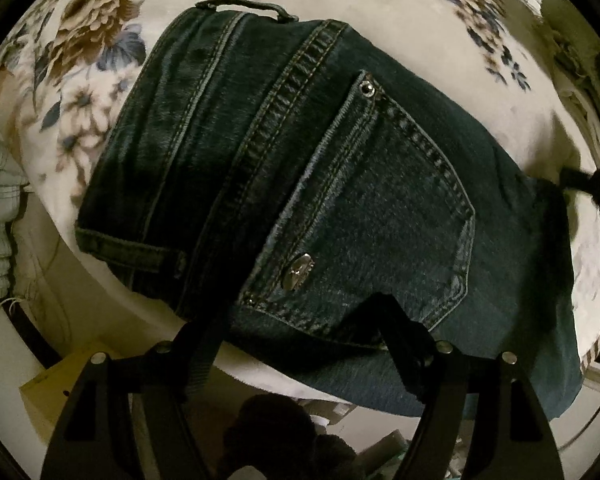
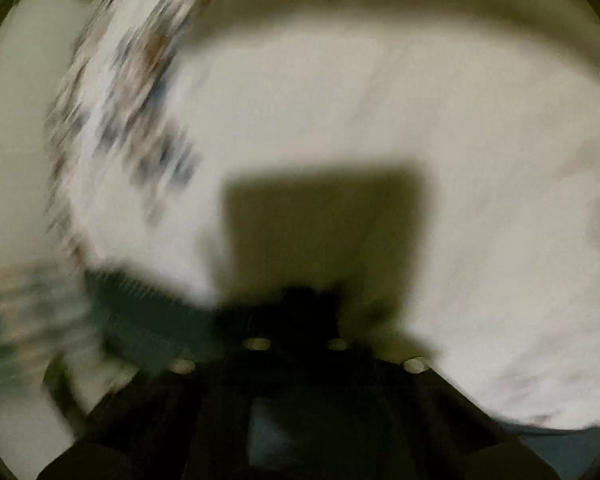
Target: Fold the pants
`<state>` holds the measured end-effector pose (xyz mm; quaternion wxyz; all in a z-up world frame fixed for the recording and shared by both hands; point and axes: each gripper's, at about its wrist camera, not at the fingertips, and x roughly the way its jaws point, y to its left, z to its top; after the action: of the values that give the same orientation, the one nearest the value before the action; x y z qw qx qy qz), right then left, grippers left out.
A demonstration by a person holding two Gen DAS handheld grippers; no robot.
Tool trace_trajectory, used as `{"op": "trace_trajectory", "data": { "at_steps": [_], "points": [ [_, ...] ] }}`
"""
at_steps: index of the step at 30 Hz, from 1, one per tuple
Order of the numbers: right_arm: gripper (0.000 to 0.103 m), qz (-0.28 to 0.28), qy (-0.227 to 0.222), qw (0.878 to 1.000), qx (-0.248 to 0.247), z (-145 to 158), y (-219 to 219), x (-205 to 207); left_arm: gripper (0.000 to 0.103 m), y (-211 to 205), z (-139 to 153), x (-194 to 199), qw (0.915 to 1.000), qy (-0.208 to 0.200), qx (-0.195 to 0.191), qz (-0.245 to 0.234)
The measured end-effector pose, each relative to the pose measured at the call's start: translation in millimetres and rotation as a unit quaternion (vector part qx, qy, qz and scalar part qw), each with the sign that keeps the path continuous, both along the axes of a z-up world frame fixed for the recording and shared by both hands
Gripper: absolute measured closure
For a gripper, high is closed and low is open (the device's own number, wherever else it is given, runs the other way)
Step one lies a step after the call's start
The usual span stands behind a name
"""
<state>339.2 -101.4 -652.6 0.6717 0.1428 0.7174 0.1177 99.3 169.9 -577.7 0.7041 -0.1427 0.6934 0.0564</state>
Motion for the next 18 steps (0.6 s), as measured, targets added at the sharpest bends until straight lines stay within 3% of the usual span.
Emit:
{"op": "trace_trajectory", "data": {
  "at_steps": [2,4,6,8,10,11,13,14,15,17,18],
  "points": [
    [0.102,-0.047,0.012,0.998,0.034,10.4,-30.3,10.6,0.029,1.6,9.8,-2.2,1.0,-0.001,0.0,-0.002],
    [0.1,-0.043,0.024,0.996,0.074,24.7,-43.0,8.4,0.029,5.4,16.8,-4.3,1.0,-0.004,0.0,0.0],
    [0.085,-0.002,0.033,0.996,0.089,33.3,-36.4,-5.4,0.029,10.8,23.9,-7.6,0.9999,-0.009,0.002,0.003],
    [0.073,0.031,0.072,0.991,0.108,22.9,-24.0,-27.7,0.029,13.6,27.2,-9.2,0.9999,-0.011,0.01,0.003],
    [0.073,0.052,0.105,0.987,0.11,1.7,-12.0,-50.4,0.029,16.4,25.9,-10.6,0.9998,-0.008,0.019,-0.003],
    [0.073,0.053,0.104,0.99,0.082,-8.9,-15.2,-58.1,0.029,14.7,25.4,-10.3,0.9997,-0.005,0.023,-0.006],
    [0.096,0.009,0.085,0.995,0.045,-21.5,-39.5,-58.6,0.029,14.9,26.4,-10.0,0.9994,-0.004,0.031,-0.013],
    [0.102,-0.059,0.1,0.99,0.075,-28.8,-68.8,-59.5,0.029,11.8,30.5,-10.1,0.9991,-0.01,0.035,-0.022],
    [0.1,-0.107,0.088,0.986,0.095,-24.5,-88.3,-62.9,0.029,8.1,34.4,-10.1,0.9986,-0.016,0.038,-0.032],
    [0.093,-0.132,0.033,0.988,0.068,0.3,-112.5,-75.0,0.029,-7.9,43.9,-10.2,0.9971,-0.028,0.043,-0.057],
    [0.085,-0.145,0.018,0.986,0.082,10.9,-127.2,-85.0,0.029,-16.2,47.8,-9.7,0.9964,-0.033,0.04,-0.066]
  ]
}}
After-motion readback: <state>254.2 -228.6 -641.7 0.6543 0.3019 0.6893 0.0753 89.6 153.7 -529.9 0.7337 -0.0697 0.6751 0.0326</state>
